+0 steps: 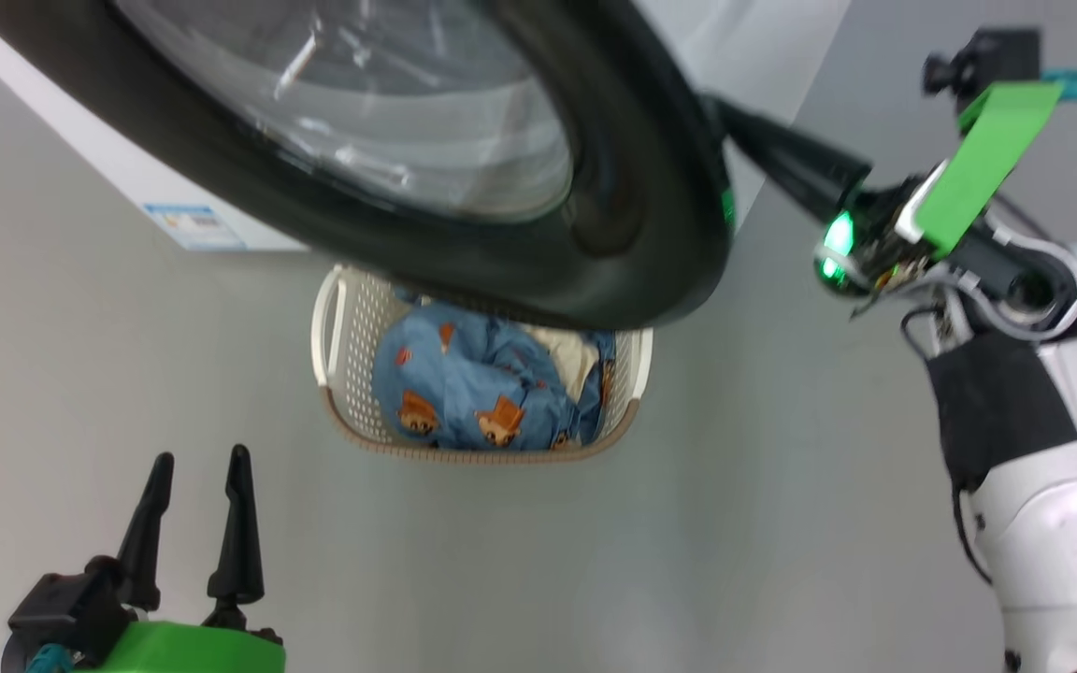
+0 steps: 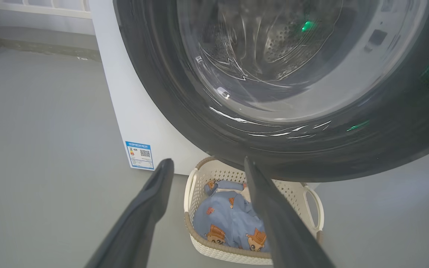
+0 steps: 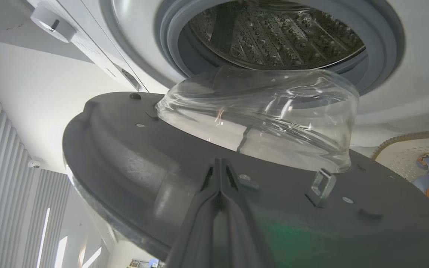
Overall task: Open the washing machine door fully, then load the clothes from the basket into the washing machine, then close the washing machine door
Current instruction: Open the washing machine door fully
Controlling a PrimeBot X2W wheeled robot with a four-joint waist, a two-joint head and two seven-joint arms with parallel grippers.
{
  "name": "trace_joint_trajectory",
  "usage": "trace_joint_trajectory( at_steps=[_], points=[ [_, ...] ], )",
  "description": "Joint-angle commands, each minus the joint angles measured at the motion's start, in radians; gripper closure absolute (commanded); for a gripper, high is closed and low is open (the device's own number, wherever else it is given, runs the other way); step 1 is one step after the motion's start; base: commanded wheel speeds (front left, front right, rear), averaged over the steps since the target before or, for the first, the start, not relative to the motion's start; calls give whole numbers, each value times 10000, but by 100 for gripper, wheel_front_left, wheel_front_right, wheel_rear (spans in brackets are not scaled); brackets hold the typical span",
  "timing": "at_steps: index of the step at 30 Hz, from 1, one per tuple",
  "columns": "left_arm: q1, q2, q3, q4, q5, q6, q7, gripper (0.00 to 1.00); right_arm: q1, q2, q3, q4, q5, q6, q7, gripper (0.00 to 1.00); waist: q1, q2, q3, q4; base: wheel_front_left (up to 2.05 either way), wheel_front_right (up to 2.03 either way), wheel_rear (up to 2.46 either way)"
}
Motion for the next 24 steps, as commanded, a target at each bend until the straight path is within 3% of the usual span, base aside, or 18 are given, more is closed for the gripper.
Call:
trace_joint_trajectory(
  at_steps=[1,24],
  points=[
    [105,189,273,-110,-86,-23,-63,0,338,250,282,-332,42,16,120,100,0,-1,-598,-188,0,0,0],
    [213,91,121,87,-81,-24,-63,0,1120,627,908,-21,83,16,-22,100,0,-1,-1236,448,0,0,0]
  ],
)
